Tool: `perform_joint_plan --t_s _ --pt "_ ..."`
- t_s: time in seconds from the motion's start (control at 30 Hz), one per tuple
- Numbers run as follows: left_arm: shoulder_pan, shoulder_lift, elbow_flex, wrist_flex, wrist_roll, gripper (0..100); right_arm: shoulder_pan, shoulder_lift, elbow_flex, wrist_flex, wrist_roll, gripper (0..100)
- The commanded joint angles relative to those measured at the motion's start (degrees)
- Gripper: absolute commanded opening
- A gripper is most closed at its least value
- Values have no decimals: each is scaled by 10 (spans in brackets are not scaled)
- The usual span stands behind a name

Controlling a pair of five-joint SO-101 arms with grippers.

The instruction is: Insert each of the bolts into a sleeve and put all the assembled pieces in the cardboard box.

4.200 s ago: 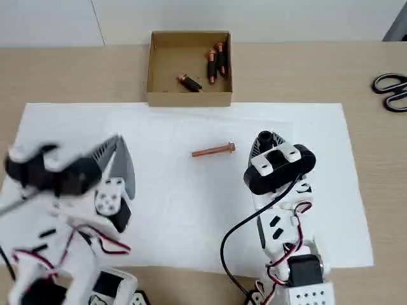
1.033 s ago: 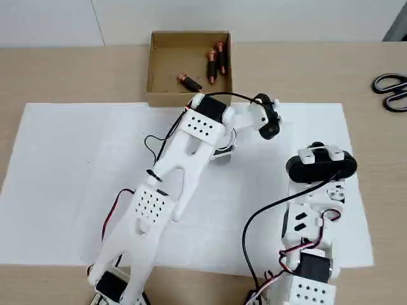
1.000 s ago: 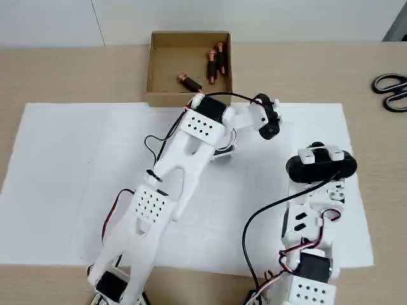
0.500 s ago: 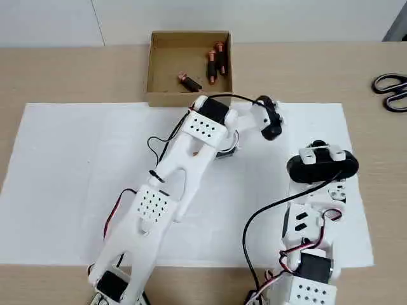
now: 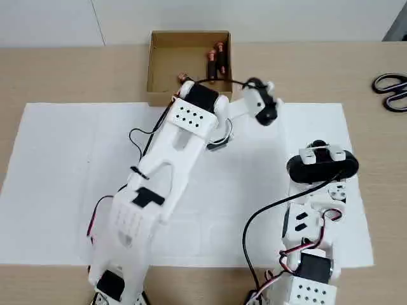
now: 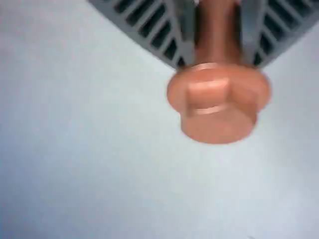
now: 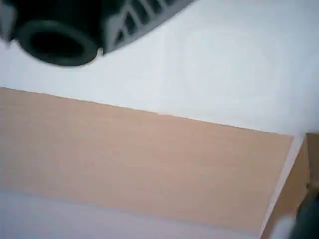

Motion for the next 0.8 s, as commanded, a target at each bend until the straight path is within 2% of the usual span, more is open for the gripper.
perform_joint_plan --t_s 0.0,0.2,0.37,0.5,0.63,0.77 --pt "5 -145 7 9 40 6 0 -9 -30 -10 -2 4" --pt "2 -301 7 7 173 6 -82 -9 -7 -11 -2 4" --pt "-37 -392 8 7 270 6 -179 -9 -6 -16 -18 4" --pt "-46 -448 44 5 279 6 -247 -9 -7 -24 -72 4" --pt "-46 -520 73 4 280 6 -294 -9 -6 -113 -80 4" --pt "-42 -583 95 -12 280 6 -299 -9 -5 -208 -78 4"
